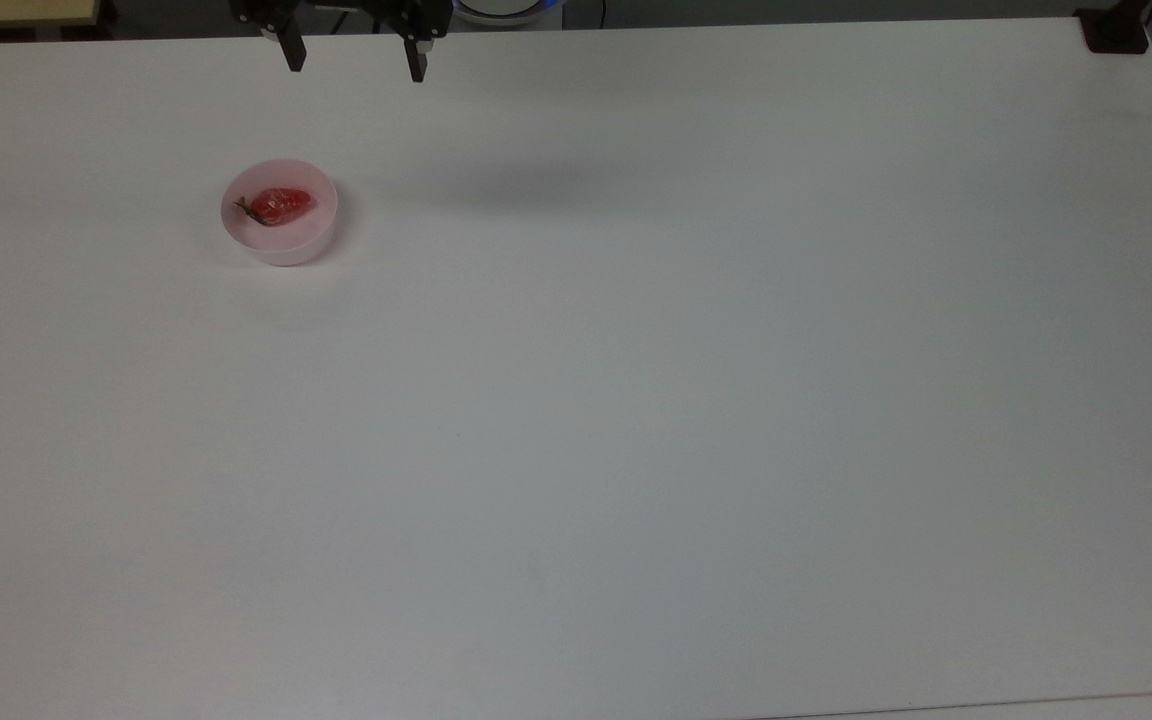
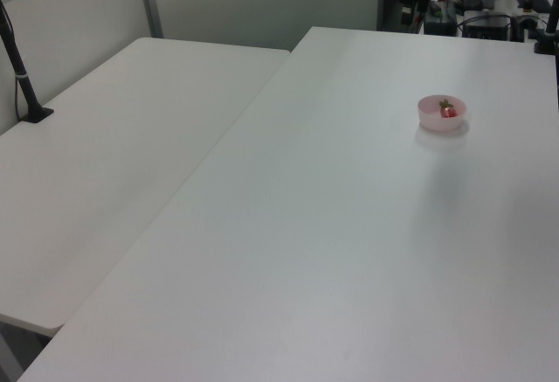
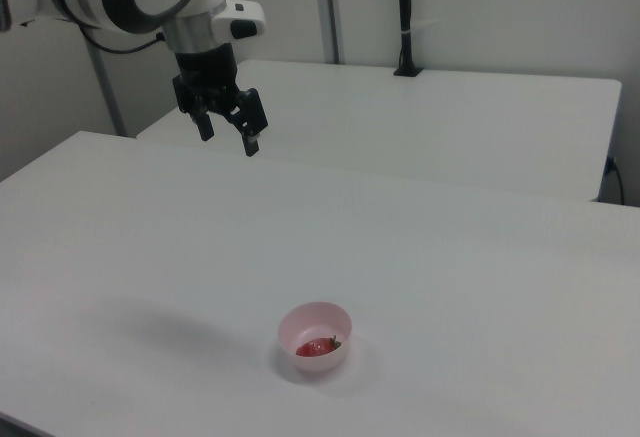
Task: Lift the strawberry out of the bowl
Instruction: 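Move the gripper from rest toward the pink bowl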
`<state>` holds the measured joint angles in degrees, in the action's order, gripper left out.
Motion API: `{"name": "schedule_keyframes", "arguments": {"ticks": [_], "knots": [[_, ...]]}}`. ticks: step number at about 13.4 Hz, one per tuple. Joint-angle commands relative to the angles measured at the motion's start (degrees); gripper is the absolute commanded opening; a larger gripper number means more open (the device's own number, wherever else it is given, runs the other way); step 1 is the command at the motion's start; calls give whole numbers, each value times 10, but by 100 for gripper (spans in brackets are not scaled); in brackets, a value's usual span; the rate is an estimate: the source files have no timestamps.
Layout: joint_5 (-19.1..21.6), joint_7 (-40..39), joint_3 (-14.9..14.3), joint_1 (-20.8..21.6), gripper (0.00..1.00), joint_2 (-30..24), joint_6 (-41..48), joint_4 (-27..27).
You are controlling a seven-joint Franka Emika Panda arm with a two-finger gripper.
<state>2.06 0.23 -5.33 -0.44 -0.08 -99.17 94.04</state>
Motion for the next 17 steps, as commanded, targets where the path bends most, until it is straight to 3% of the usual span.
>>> {"name": "schedule_keyframes", "arguments": {"ticks": [1,5,8,10,11,12,15,17], "knots": [[7,-7,-11,10,100,-4,11,-2],[3,-22,-11,8,100,-6,15,0],[-35,-171,-13,-3,100,-18,24,24],[-58,-202,-20,-7,100,-19,22,40],[-96,-226,-20,-15,100,-19,16,67],[-107,-232,-20,-20,100,-19,0,95],[-110,-216,-34,-39,100,-11,-118,184],[-110,-216,-56,-40,96,2,-152,207]]}}
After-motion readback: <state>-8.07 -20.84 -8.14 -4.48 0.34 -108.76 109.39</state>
